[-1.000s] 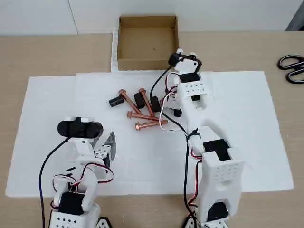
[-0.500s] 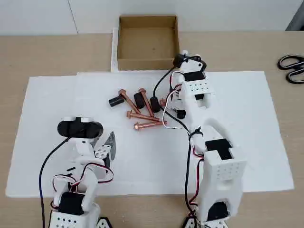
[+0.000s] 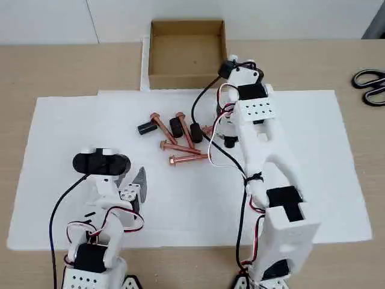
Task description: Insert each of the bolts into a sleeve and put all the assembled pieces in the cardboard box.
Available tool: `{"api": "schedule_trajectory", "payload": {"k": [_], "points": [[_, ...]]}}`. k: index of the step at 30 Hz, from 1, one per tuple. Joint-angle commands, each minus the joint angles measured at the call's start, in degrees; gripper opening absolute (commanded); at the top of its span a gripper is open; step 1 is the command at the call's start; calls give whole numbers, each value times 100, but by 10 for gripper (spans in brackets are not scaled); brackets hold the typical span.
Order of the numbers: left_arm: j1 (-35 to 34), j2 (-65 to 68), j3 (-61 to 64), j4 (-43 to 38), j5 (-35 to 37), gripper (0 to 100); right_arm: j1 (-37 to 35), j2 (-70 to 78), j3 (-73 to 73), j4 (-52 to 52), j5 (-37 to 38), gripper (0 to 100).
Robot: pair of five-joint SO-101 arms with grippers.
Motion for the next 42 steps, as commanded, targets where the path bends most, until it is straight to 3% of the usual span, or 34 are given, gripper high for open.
{"api": "schedule_trajectory", "payload": {"k": [1,4,13,18,27,32,37,42], "points": [[-211,-44,-48,-185,-53,140,365,-426,-79,154,193,5],[-466,-35,-66,-554,-44,138,637,-426,-79,303,211,5],[-607,0,-892,615,-791,139,769,-435,-88,444,422,5],[-1125,316,-2079,835,-835,139,567,-435,-88,426,413,5],[-1240,4765,-5868,1846,-818,138,523,-435,-88,453,431,4],[-747,7156,-8136,2822,-642,138,804,-822,-88,541,431,4],[-211,9073,-9112,3024,879,138,1068,-1305,-79,620,431,4],[360,10145,-9657,3112,967,138,1270,-1367,-62,681,440,4]]}}
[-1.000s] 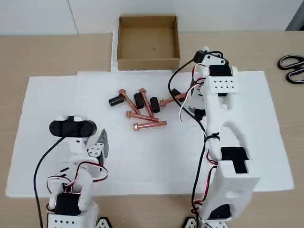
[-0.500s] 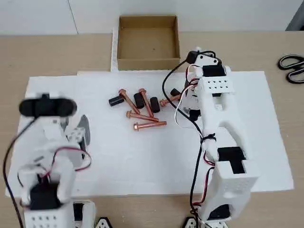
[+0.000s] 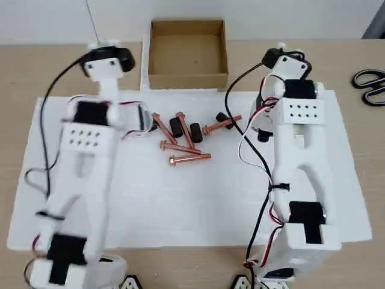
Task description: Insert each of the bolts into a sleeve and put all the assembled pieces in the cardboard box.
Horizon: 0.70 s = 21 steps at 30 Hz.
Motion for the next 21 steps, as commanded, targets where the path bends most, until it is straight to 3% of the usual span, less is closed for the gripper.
{"api": "schedule_trajectory", "payload": {"k": [1,5,11,15,21], "points": [[466,448,-391,281,105,138,154,-365,-62,127,53,4],[993,527,-391,695,334,138,268,-365,-62,154,53,4],[1705,563,-391,721,1952,141,330,-356,-53,154,53,4],[1714,1046,-391,185,2681,141,312,-356,-53,136,53,4],[1881,2356,-646,123,3719,124,321,-356,-53,163,53,4]]}}
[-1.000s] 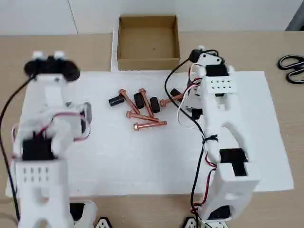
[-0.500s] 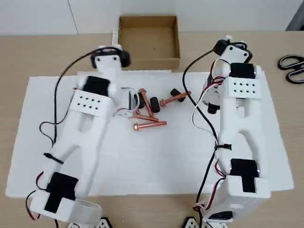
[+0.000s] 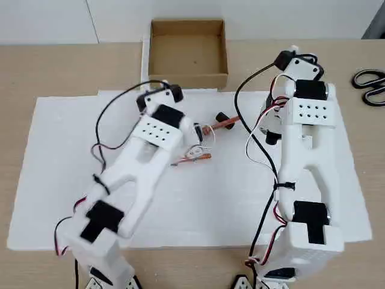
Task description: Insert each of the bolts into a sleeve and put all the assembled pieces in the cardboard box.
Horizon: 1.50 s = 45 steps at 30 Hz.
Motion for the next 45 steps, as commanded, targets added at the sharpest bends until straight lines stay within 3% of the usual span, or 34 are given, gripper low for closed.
{"api": "schedule_trajectory", "payload": {"k": [1,12,16,25,45], "points": [[53,510,-409,-79,659,111,31,-356,-53,31,53,4],[53,835,-804,-9,826,76,31,-356,-44,31,53,4],[53,853,-1279,510,835,77,31,-356,-44,31,53,4],[53,905,-1490,730,853,182,22,-356,-44,31,44,4],[-35,1688,-1903,721,1248,182,40,-347,-44,145,44,4]]}}
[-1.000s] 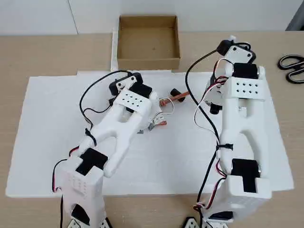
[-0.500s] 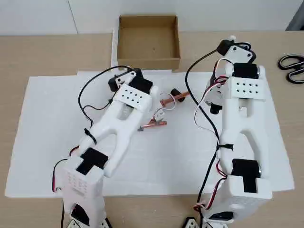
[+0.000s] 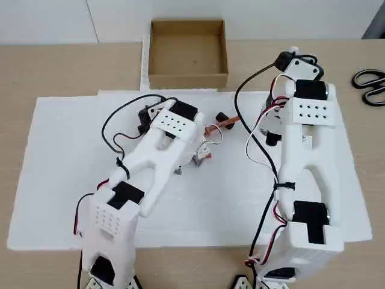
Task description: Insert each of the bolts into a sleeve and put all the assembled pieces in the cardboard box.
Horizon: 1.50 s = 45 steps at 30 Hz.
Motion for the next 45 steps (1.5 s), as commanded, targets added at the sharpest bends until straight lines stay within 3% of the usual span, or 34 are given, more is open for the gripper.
{"api": "schedule_trajectory", "payload": {"k": [1,11,45], "points": [[-70,-97,-444,62,53,182,40,-347,-44,48,44,4],[-53,-176,-681,457,26,184,40,-347,-44,13,44,4],[-79,475,-1024,378,185,184,-4,-92,-79,4,44,4]]}}
